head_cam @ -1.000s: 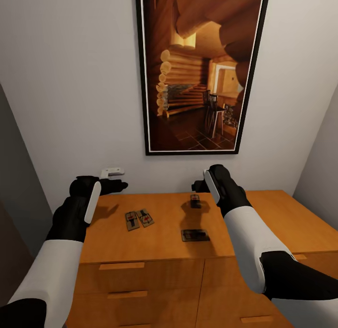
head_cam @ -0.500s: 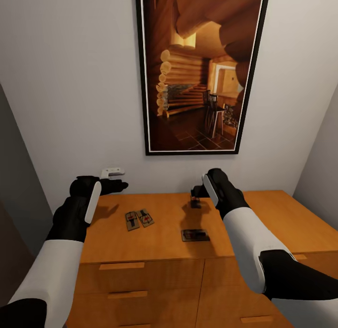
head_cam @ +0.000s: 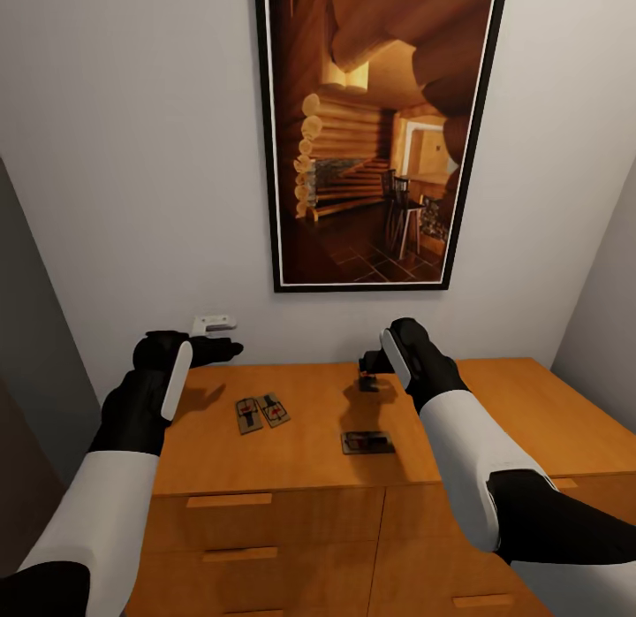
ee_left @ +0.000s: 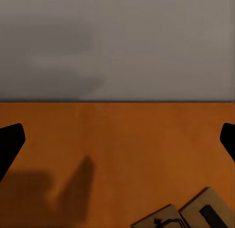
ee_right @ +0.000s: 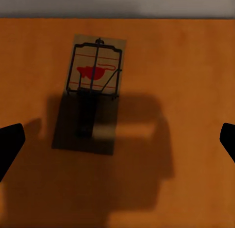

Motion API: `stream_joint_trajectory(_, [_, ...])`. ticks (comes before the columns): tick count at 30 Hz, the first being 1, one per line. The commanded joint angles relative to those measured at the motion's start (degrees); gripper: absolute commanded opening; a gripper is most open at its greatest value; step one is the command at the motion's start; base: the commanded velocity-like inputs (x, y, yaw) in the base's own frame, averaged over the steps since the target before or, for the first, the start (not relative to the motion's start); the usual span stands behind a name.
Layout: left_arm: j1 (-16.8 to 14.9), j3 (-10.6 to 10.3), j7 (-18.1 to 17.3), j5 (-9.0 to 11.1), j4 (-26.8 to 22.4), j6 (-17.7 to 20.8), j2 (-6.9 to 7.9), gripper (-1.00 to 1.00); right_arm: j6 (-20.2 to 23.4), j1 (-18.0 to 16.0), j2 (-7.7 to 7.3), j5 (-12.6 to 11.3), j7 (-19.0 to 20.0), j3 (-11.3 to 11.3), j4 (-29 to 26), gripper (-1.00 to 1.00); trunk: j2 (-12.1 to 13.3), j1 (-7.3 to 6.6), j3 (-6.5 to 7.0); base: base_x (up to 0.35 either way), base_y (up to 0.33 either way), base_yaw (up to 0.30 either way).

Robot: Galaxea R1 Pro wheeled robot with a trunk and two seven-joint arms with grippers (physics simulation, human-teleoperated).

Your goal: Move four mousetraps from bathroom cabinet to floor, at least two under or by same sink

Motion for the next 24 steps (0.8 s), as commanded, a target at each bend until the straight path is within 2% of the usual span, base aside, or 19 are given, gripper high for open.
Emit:
stream_joint_trajectory(1, [0.0, 0.1, 0.0, 0.3, 0.0, 0.3, -0.06, 1.00, 0.2, 0.0, 0.04, -0.1, -0.2, -0.1, 0.0, 1.00, 0.0, 0.00, -0.07, 0.000, 0.000, 0.000])
stream_joint_trajectory(24, [0.0, 0.1, 0.1, 0.3, 0.0, 0.3, 0.01, 1.00, 0.2, 0.0, 0.04, -0.2, -0.2, -0.1, -0.3, 1.00, 0.0, 0.00, -0.07, 0.000, 0.000, 0.000])
